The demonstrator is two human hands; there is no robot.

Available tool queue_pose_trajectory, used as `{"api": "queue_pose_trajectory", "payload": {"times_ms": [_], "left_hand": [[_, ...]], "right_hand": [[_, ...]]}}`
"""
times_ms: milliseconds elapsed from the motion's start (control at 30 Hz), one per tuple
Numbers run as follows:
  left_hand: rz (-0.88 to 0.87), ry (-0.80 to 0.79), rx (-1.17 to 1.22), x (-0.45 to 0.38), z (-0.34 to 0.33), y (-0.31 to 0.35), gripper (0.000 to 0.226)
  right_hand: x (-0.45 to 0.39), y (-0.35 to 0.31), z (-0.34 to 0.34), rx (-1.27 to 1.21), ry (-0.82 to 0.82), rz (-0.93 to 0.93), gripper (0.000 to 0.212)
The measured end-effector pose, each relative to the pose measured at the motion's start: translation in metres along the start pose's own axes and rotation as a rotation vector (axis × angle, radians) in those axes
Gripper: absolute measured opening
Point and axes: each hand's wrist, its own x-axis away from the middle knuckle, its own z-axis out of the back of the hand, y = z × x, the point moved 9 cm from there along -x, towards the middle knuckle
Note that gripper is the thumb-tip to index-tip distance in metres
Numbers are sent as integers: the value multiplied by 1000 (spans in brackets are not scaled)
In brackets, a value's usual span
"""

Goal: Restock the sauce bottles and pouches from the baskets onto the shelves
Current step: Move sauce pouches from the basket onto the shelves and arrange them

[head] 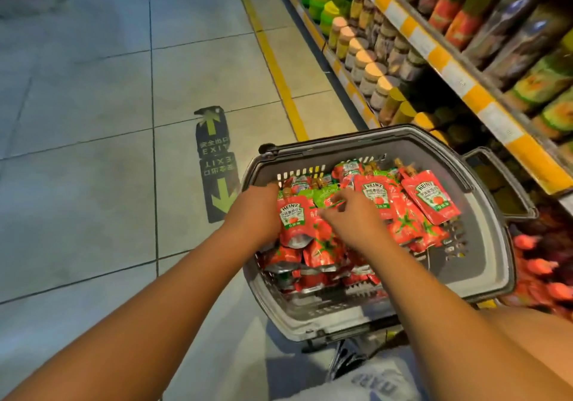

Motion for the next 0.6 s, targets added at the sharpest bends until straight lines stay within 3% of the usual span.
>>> {"api": "queue_pose_trajectory", "payload": {"times_ms": [100,267,400,500,600], "left_hand": [[26,-119,-189,-4,-16,9,48],[18,-127,-221,-5,-19,14,58],[15,-40,-134,2,-8,10,64],[55,76,-30,8,11,1,59],[125,148,268,12,34,-21,51]], "right_hand": [[6,-14,-35,-38,-100,26,59],[7,-15,-56,-75,-97,-38,60],[6,-4,-50,-225,-133,-154,64],[7,1,-39,-456,-148,-204,46],[11,3,-22,-622,-143,-226,38]]}}
